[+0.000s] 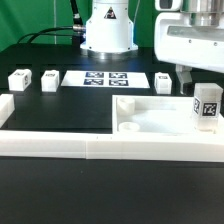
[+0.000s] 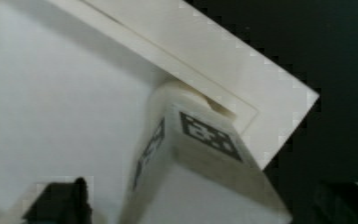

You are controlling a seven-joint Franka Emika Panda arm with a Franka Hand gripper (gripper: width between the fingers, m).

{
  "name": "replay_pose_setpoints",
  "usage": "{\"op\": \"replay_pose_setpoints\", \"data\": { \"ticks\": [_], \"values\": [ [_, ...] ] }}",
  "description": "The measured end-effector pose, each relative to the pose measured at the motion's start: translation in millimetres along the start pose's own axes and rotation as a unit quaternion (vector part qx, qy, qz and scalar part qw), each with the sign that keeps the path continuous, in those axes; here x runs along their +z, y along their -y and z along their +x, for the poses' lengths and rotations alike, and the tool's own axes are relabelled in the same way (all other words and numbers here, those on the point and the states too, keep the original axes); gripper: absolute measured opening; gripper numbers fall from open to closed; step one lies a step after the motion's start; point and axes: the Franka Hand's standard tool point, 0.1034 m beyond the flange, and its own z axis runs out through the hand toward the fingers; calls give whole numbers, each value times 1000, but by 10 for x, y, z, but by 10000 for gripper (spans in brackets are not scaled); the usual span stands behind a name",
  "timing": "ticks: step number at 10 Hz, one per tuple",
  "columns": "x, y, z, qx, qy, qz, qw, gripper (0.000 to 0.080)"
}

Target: Assemble square table

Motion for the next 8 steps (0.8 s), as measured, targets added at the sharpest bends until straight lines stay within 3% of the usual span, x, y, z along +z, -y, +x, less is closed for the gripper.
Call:
{"op": "replay_pose_setpoints", "data": {
  "ticks": [4, 6, 8],
  "values": [
    [3, -2, 28, -182, -3, -1, 983, 649],
    [-30, 69, 66, -360, -6, 6, 933, 649],
    [-34, 61, 109, -434, -9, 6, 901, 649]
  ]
}}
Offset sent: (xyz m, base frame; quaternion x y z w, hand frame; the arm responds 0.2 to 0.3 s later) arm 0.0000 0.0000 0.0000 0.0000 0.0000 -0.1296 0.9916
